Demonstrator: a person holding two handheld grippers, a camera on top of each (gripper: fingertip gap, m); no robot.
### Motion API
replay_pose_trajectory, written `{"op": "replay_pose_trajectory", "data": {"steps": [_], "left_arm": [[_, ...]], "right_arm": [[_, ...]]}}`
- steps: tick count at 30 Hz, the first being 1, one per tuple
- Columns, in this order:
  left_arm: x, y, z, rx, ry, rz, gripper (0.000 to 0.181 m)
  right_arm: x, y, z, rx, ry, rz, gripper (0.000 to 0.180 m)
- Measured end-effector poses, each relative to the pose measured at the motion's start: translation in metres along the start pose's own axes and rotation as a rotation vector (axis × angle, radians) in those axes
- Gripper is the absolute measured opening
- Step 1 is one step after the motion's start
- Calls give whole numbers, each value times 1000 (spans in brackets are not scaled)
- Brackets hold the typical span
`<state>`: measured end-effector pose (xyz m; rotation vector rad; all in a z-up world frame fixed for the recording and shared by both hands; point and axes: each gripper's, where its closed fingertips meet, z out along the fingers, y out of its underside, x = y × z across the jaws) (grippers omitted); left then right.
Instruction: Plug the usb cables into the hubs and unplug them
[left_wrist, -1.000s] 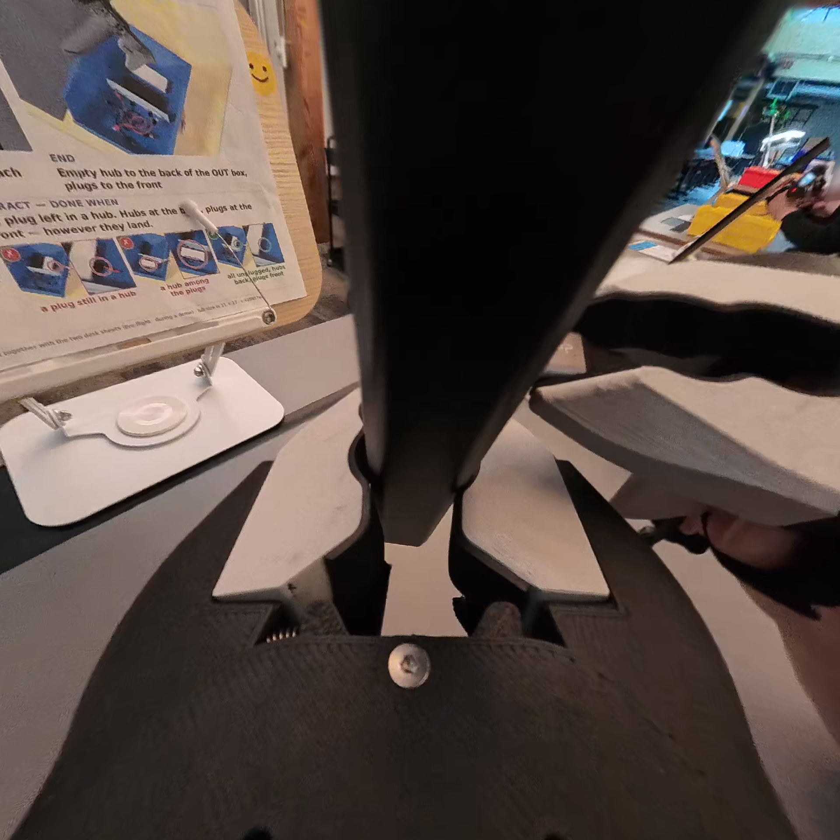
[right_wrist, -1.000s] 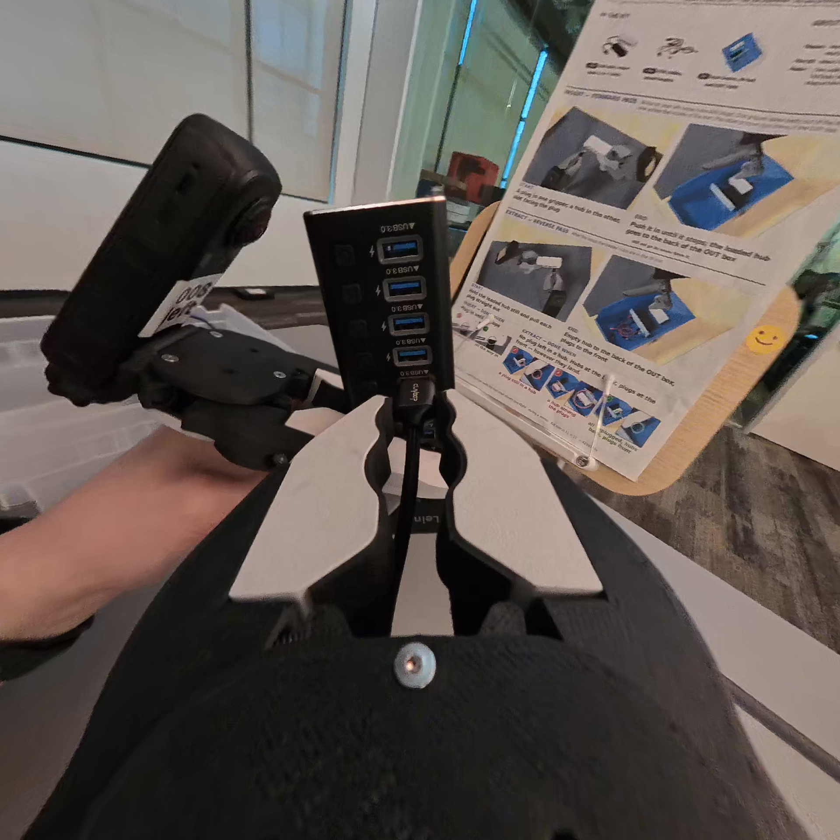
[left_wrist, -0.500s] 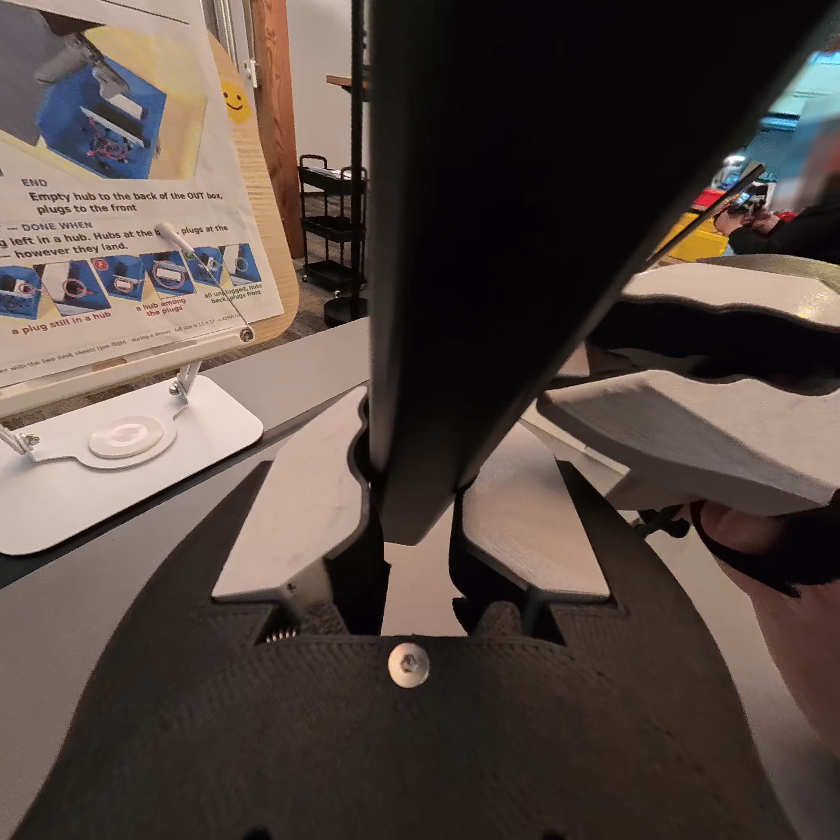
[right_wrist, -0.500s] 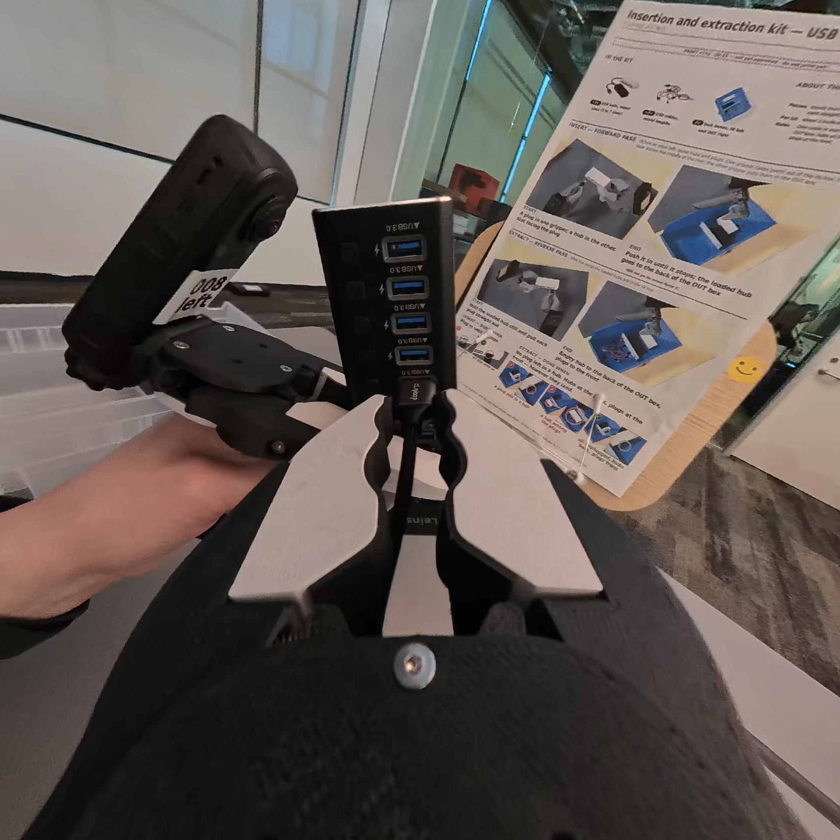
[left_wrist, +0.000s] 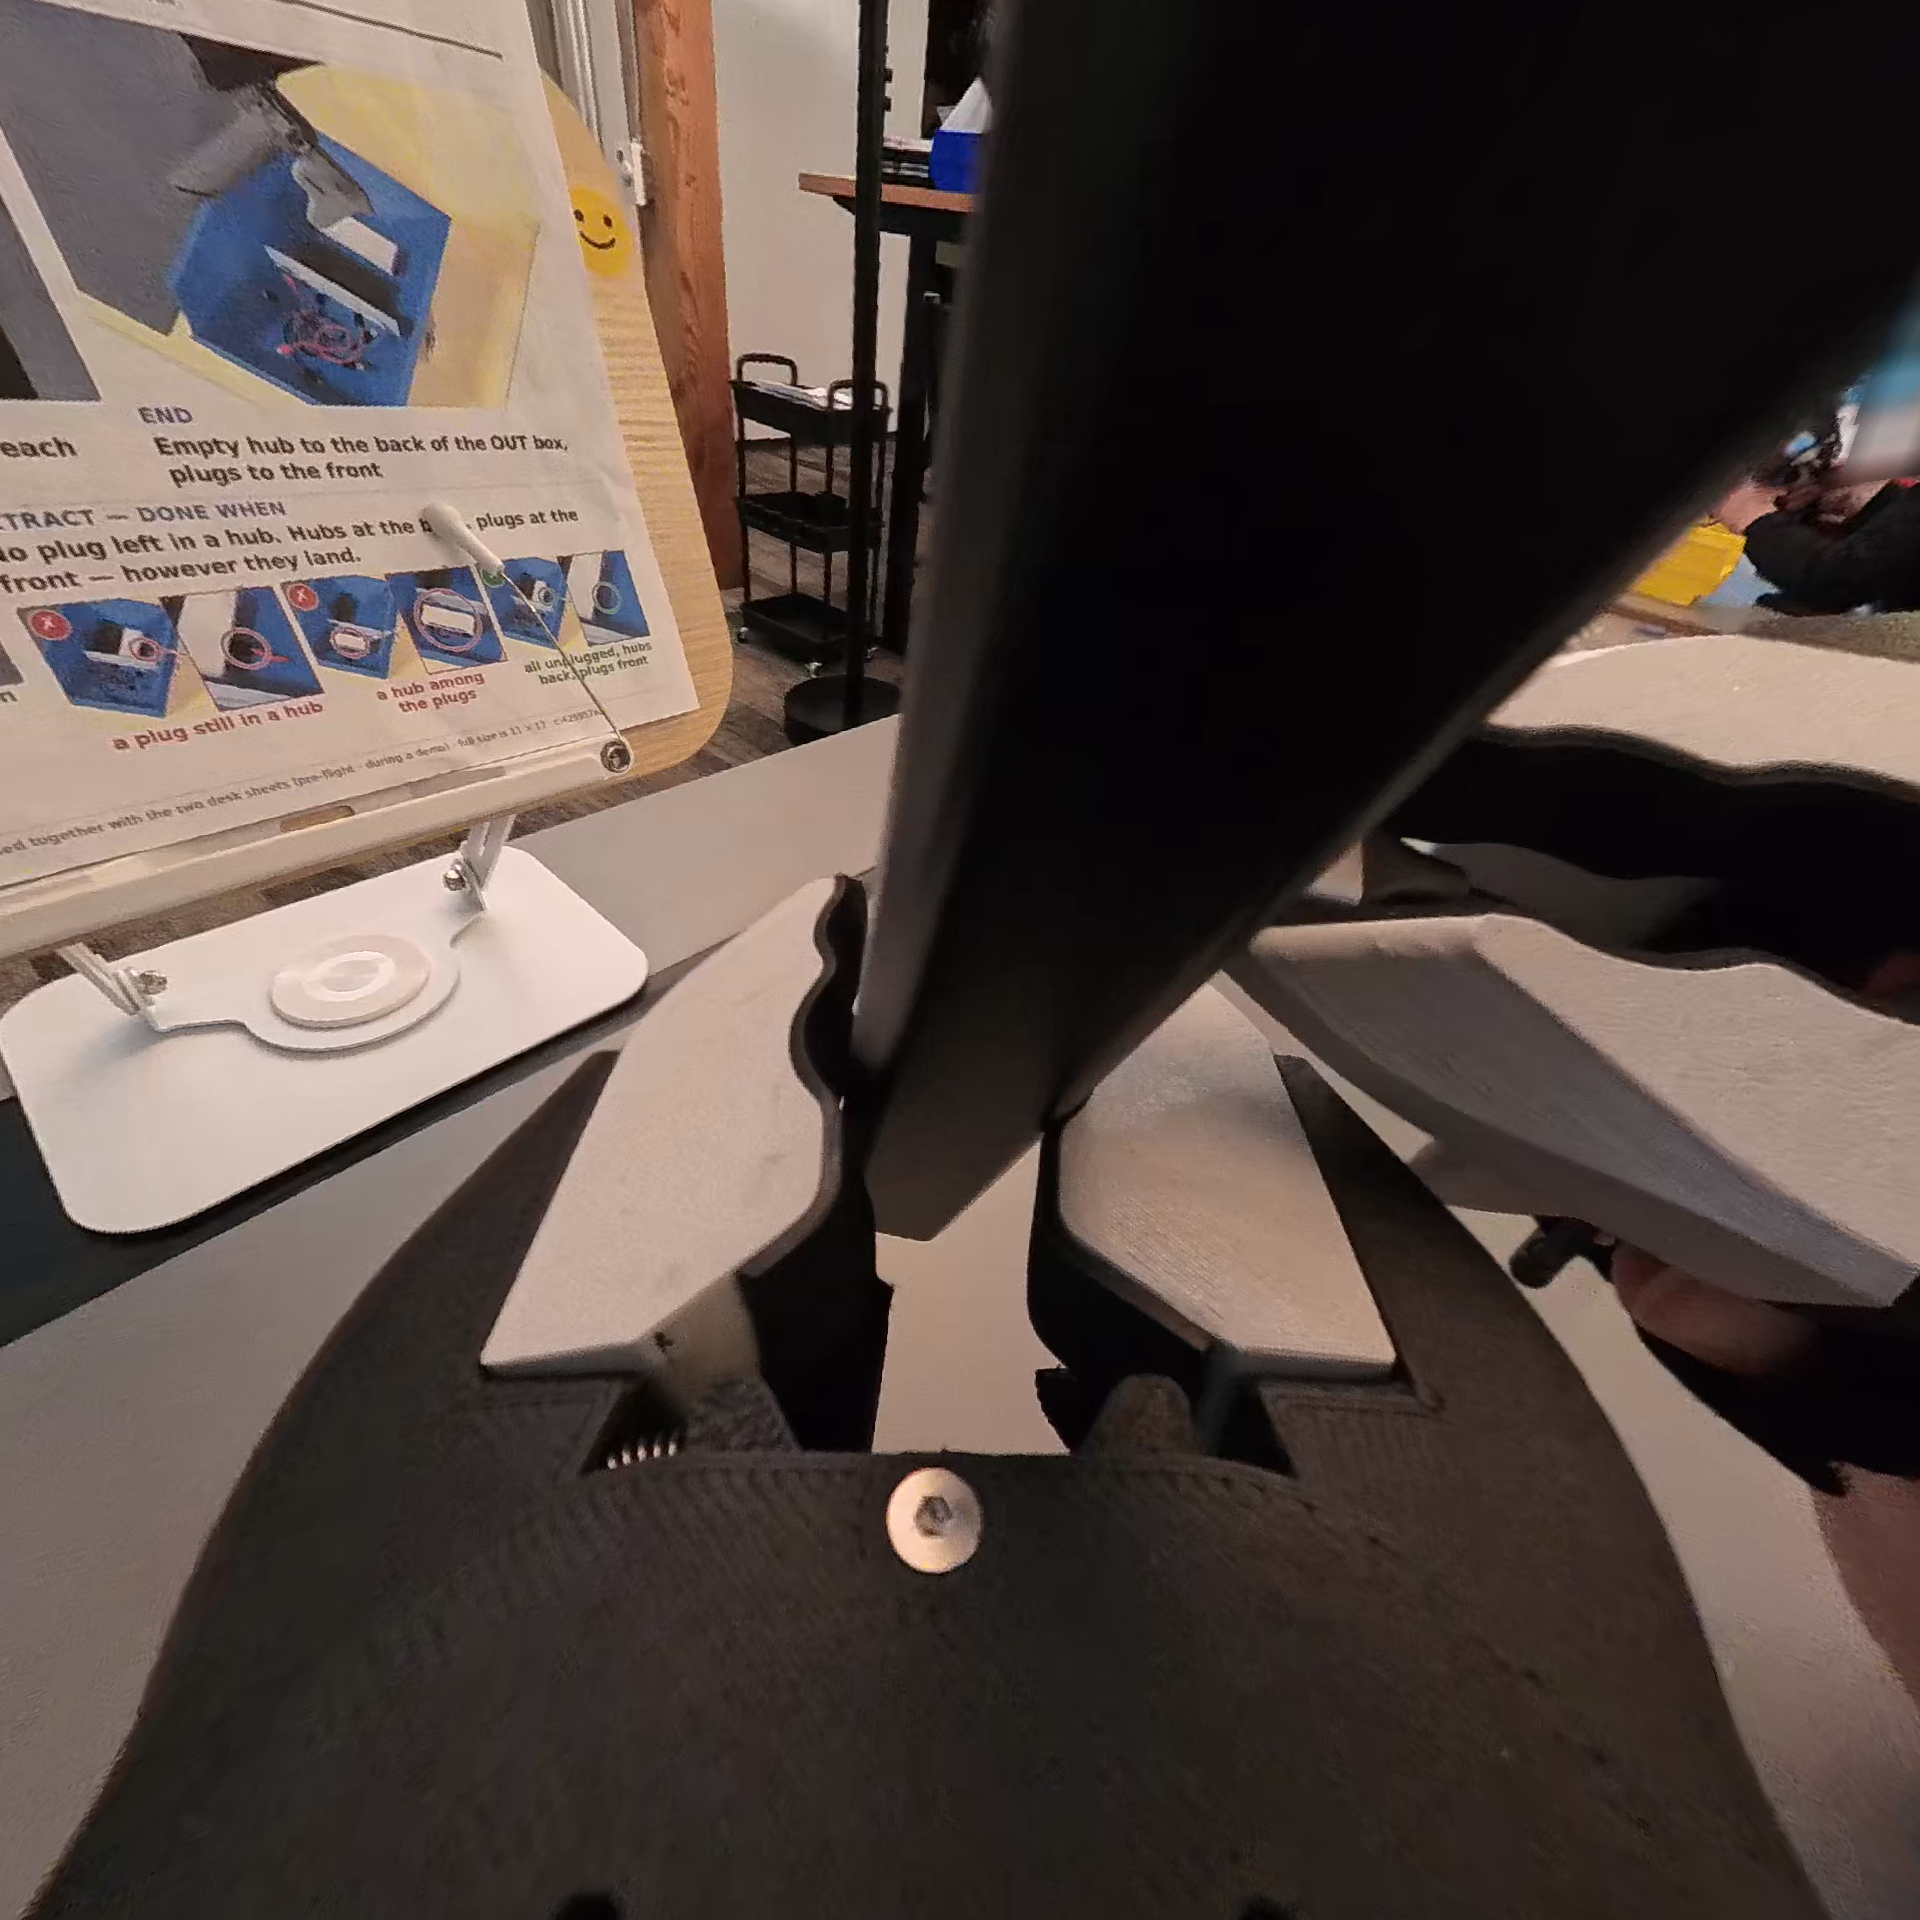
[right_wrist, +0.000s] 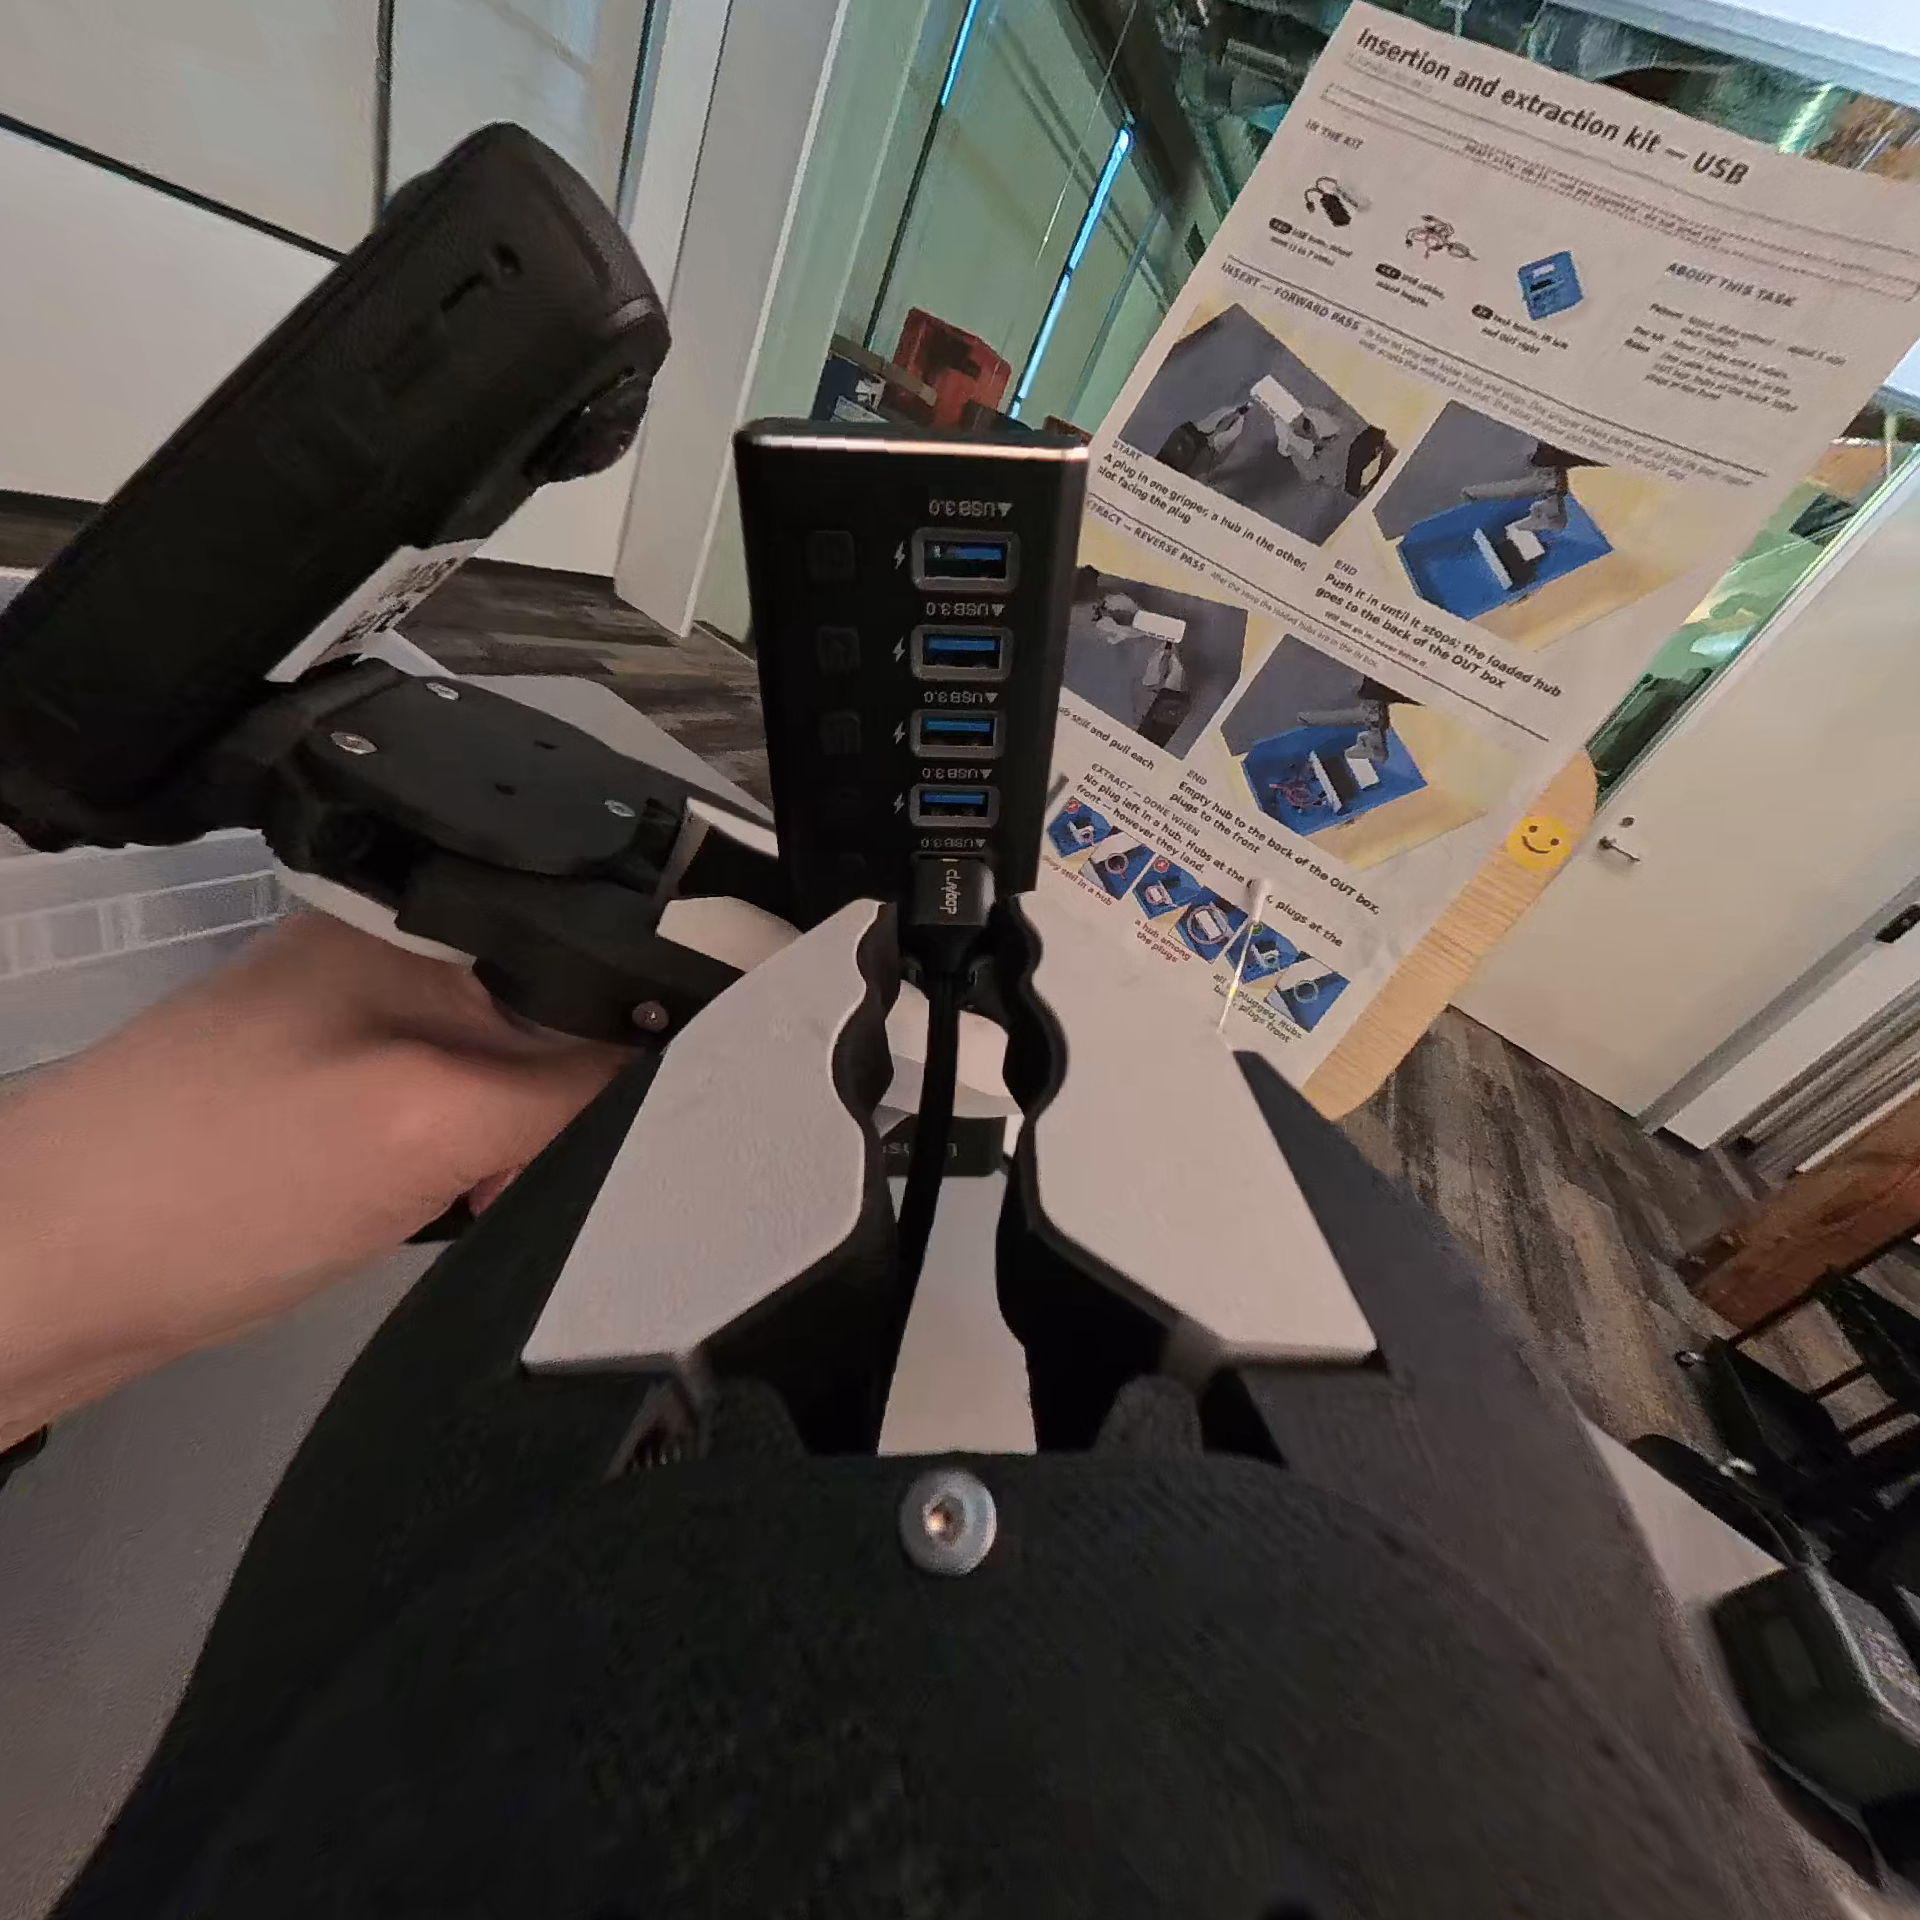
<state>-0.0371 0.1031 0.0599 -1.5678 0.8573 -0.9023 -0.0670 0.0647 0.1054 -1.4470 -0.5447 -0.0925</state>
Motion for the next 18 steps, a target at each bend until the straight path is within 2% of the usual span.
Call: {"op": "replay_pose_trajectory", "data": {"steps": [4,7,11,14,18], "left_arm": [[2,-2,-1,0,-1,9,33],[7,-4,-2,4,35,-22,33],[16,-20,-9,91,40,87,31],[21,-35,-17,202,36,97,35],[19,-37,-20,225,-13,199,33]], "right_arm": [[1,-3,-1,42,-78,134,19],[0,-5,-3,39,0,33,18],[0,-18,-12,80,-47,92,18],[-1,-23,-17,90,-91,151,18],[-2,-21,-18,88,-183,275,19]]}}
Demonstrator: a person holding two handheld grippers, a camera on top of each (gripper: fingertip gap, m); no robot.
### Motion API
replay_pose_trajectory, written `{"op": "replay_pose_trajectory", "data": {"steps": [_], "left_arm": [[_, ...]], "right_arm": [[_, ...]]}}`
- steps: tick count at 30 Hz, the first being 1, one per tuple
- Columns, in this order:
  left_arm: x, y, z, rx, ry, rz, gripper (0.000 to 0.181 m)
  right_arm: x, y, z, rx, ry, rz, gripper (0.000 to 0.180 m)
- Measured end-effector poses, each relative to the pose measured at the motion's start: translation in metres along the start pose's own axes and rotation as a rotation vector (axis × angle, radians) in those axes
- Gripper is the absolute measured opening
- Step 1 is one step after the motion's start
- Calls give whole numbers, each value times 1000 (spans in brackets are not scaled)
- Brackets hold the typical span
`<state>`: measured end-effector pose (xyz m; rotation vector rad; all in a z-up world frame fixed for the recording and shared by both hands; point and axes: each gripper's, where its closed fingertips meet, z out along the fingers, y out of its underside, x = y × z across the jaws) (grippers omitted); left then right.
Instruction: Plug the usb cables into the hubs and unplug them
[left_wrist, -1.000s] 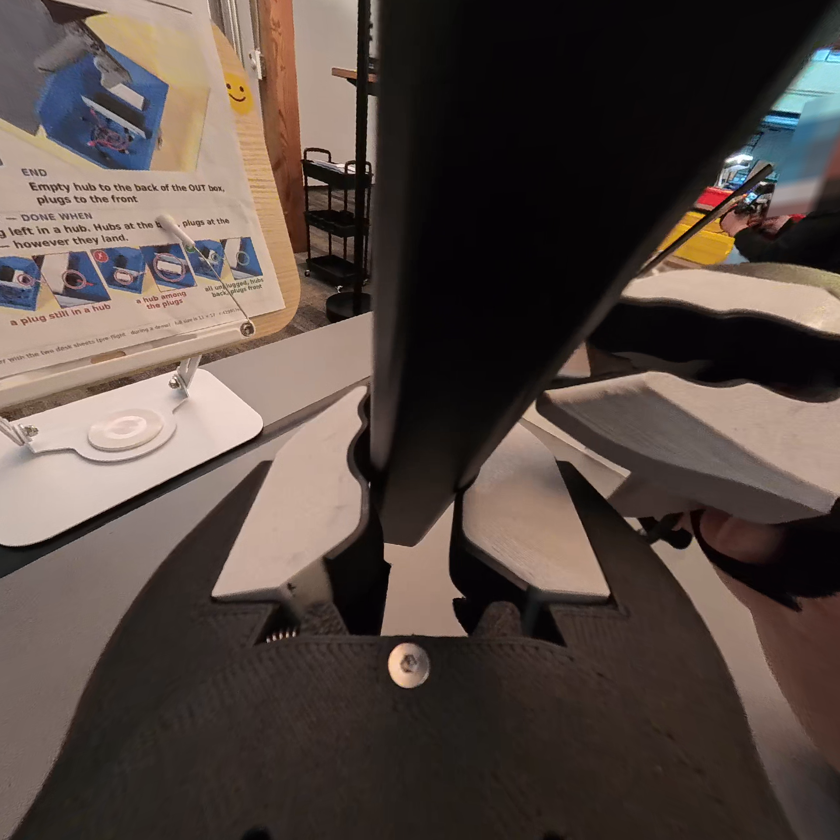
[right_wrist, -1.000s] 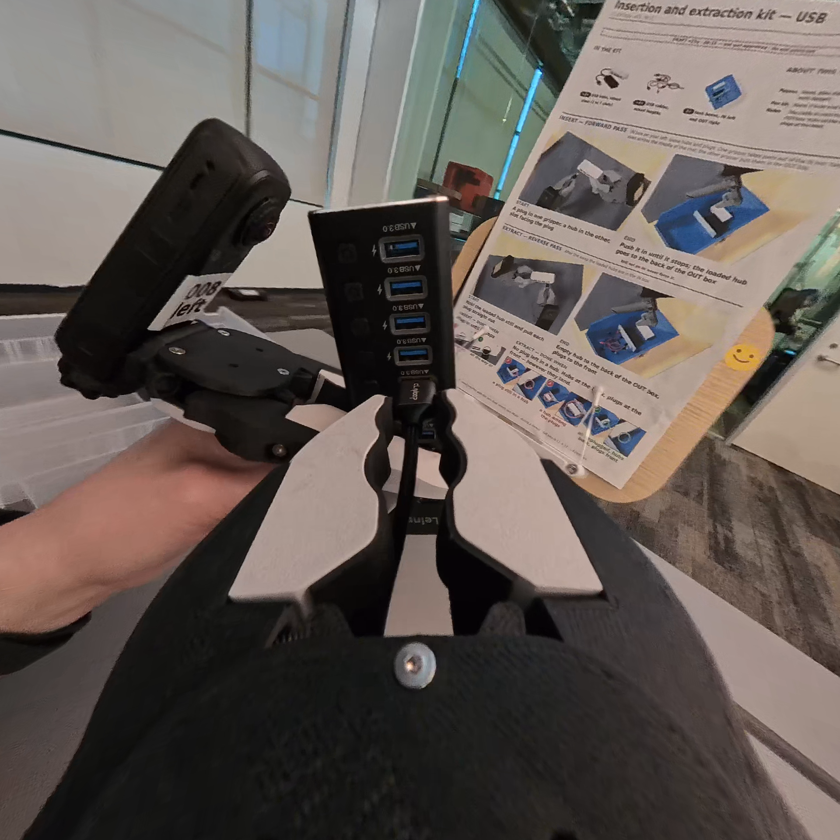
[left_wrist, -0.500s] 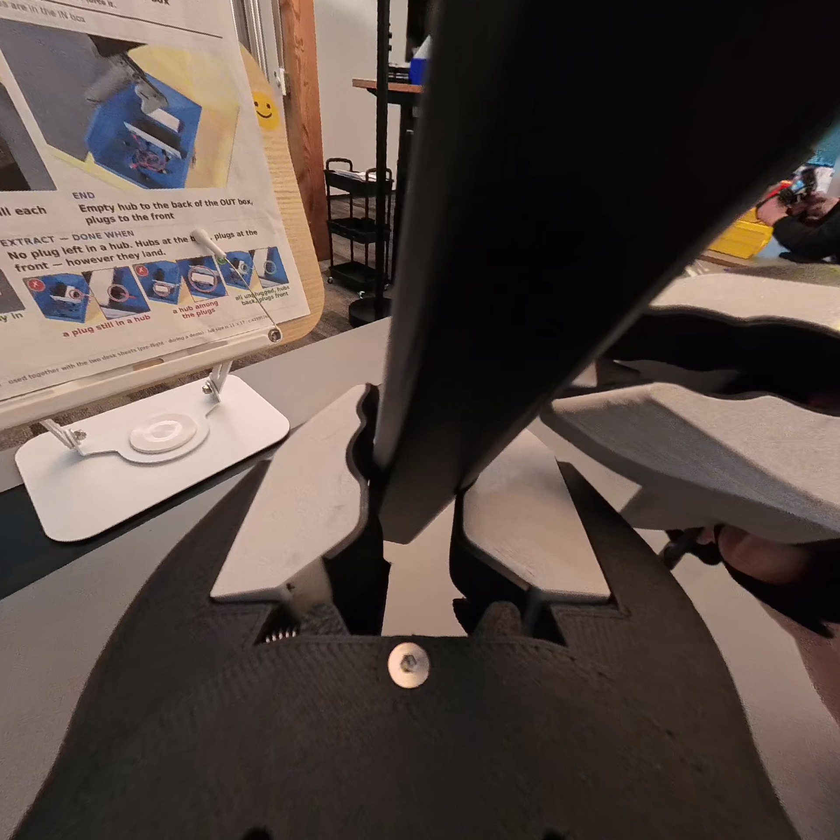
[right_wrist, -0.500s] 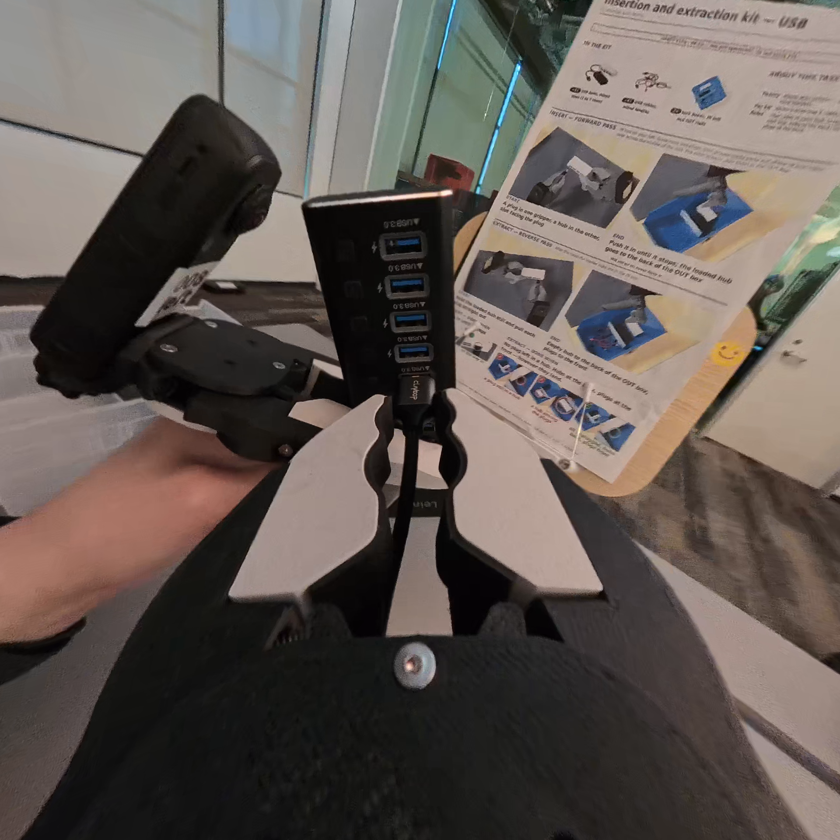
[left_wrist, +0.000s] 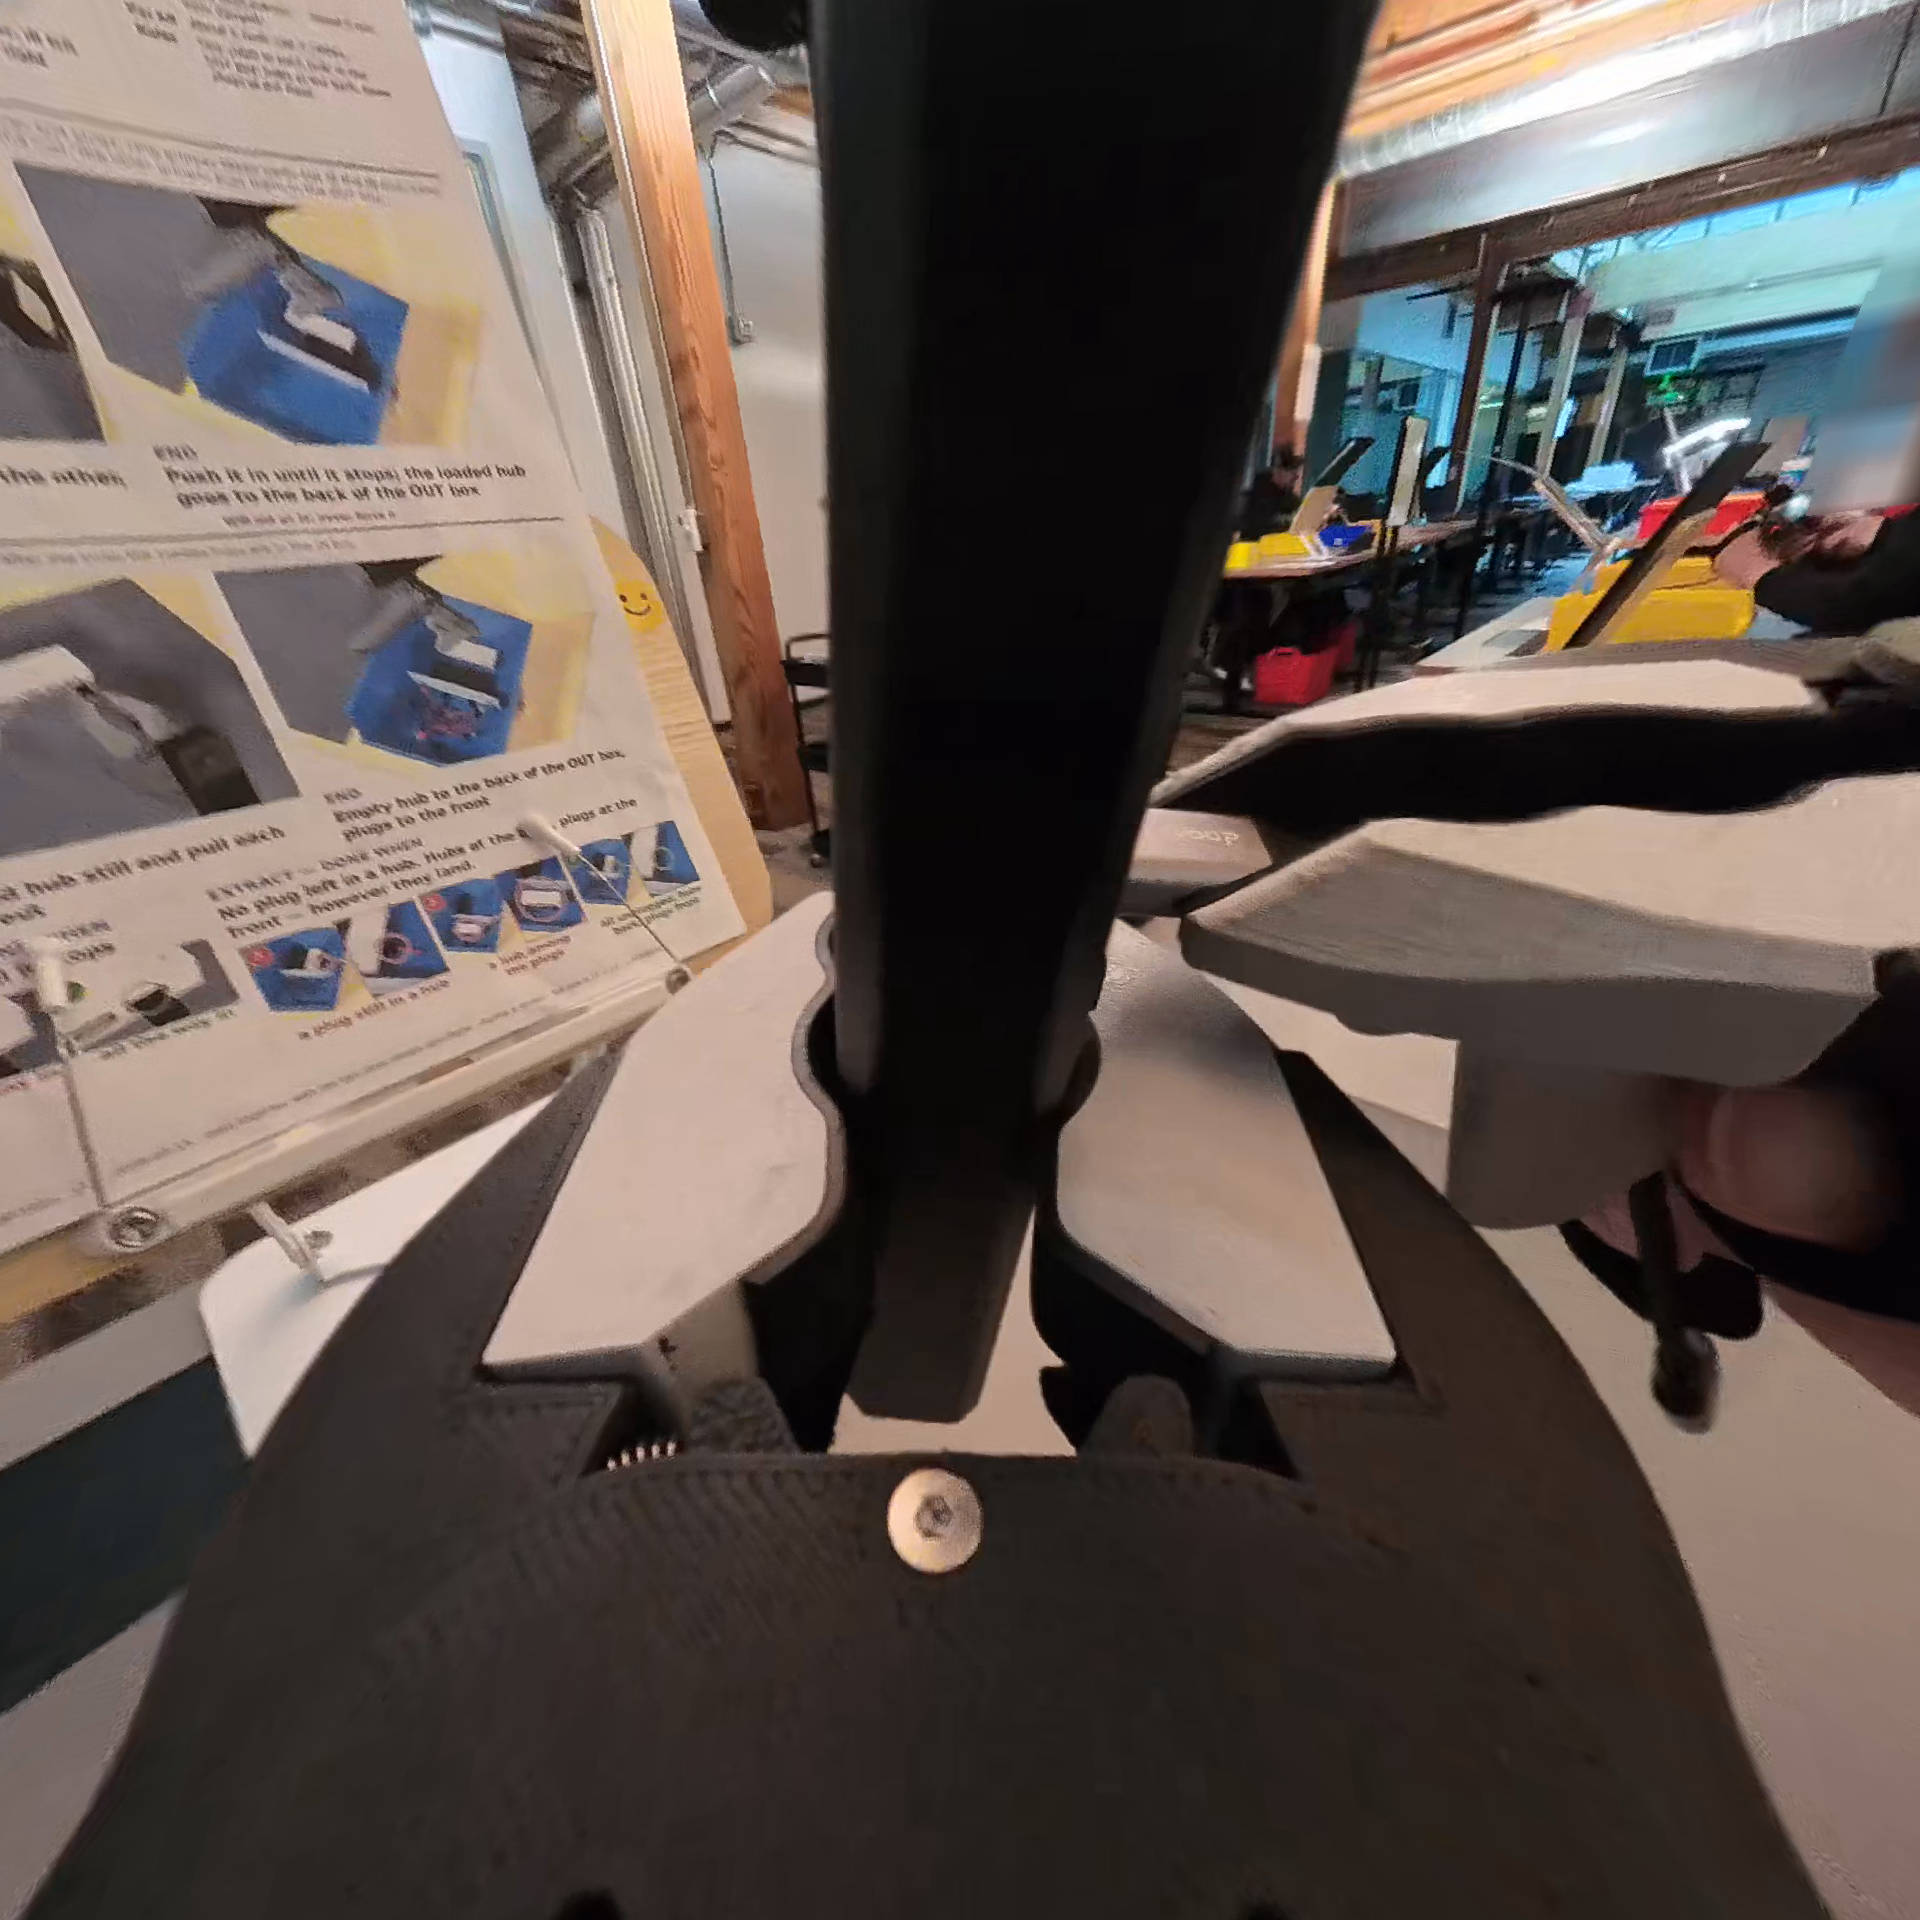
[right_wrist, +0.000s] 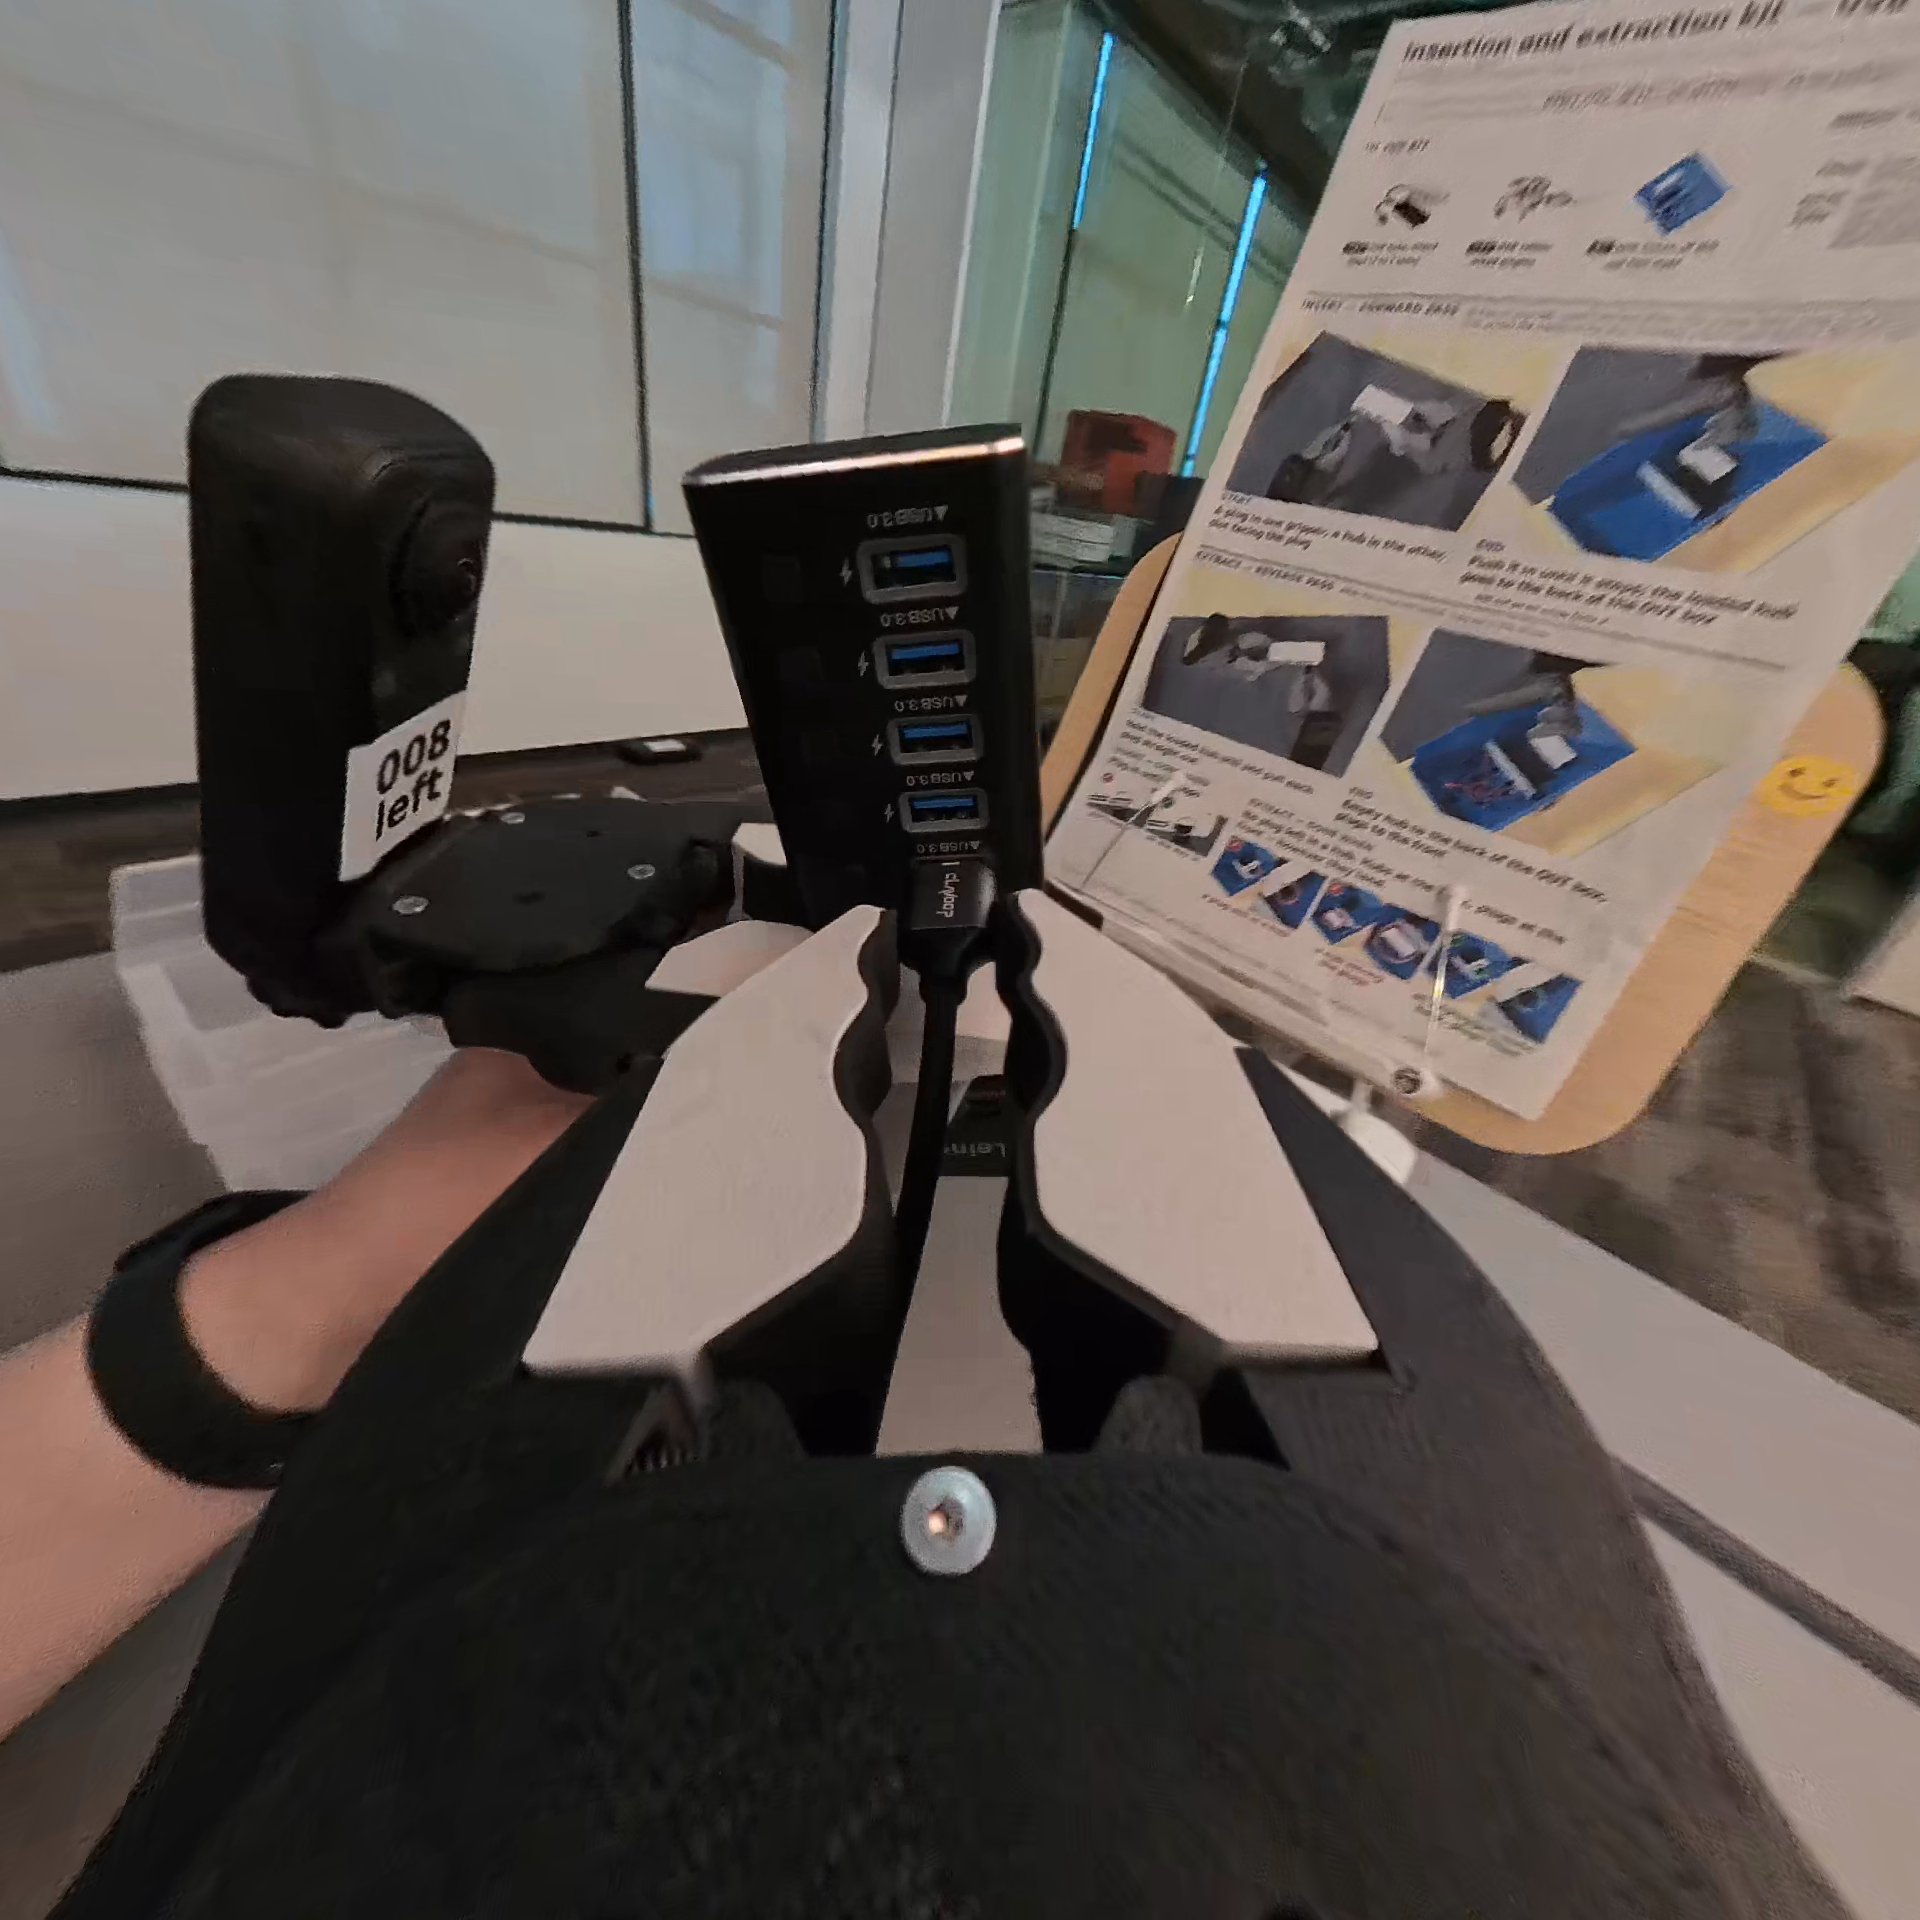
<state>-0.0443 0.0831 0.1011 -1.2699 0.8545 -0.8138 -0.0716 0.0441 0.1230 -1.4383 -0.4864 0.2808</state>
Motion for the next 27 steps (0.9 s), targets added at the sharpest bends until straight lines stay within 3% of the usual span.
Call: {"op": "replay_pose_trajectory", "data": {"steps": [10,20,27], "left_arm": [[1,3,-2,-40,-52,89,30],[-4,7,0,-80,-108,68,31],[0,6,-1,-70,-11,-4,31]], "right_arm": [[1,3,2,12,-60,81,19],[6,5,5,60,48,-2,19],[2,4,8,55,-20,46,19]]}}
